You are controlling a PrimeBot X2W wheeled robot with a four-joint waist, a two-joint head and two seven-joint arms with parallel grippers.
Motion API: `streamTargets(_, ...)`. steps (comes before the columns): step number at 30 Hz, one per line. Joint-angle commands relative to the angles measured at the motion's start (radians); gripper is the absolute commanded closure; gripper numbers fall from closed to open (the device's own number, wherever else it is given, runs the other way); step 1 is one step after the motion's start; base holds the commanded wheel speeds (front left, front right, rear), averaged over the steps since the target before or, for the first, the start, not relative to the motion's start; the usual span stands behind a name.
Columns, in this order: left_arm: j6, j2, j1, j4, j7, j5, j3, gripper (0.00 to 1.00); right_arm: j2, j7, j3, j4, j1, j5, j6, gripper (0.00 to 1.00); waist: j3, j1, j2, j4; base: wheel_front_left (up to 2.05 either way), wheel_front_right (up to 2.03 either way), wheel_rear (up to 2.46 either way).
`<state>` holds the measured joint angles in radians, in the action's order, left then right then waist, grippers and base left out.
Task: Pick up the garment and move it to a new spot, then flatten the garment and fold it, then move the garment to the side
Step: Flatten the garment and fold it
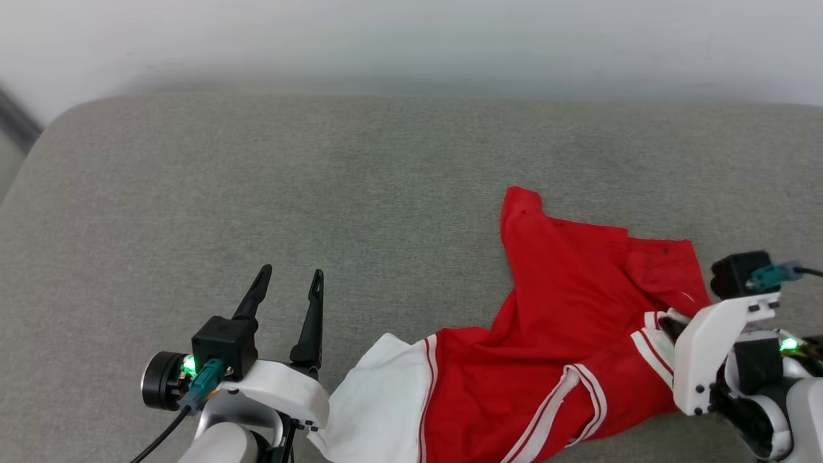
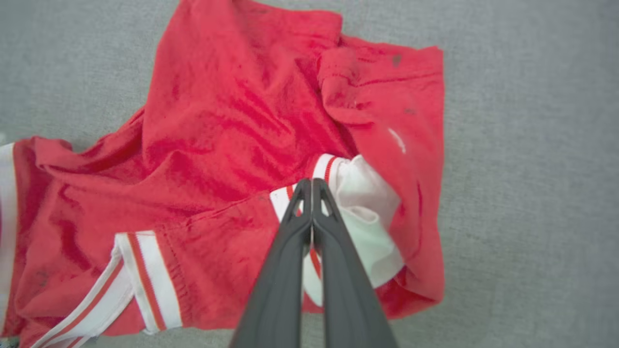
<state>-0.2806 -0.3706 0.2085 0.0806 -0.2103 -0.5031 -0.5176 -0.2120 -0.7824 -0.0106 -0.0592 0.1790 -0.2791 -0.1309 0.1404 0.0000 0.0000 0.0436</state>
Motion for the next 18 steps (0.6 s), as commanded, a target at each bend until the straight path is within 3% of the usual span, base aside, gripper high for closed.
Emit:
streamTargets(1,-0.001,-0.004,0.006,-0.001,-0.006,0.0,0.001,0.0,0.003,0.012,0.004,0.022,-0.006,-0.001,0.0,1.0,-0.005,0.0,0.0,-0.012,0.0,0.0,0.0)
streamTargets(6,-0.008,-0.009,-0.003,-0.007,-0.005,-0.002,0.003,0.0,0.02,0.051,0.057,0.151,-0.038,0.022,0.0,1.0,-0.014,0.0,0.0,-0.042,0.0,0.0,0.0)
streamTargets(12,-0.015,-0.013,-0.016,-0.013,-0.006,-0.008,0.006,0.0,0.092,0.194,0.151,0.268,-0.119,0.086,0.0,1.0,-0.027,0.0,0.0,-0.061,0.0,0.0,0.0)
streamTargets(18,-0.02,-0.017,-0.027,-0.013,-0.005,-0.015,0.006,0.0,0.151,0.338,0.204,0.239,-0.245,0.111,0.0,1.0,-0.051,0.0,0.0,-0.065,0.0,0.0,0.0)
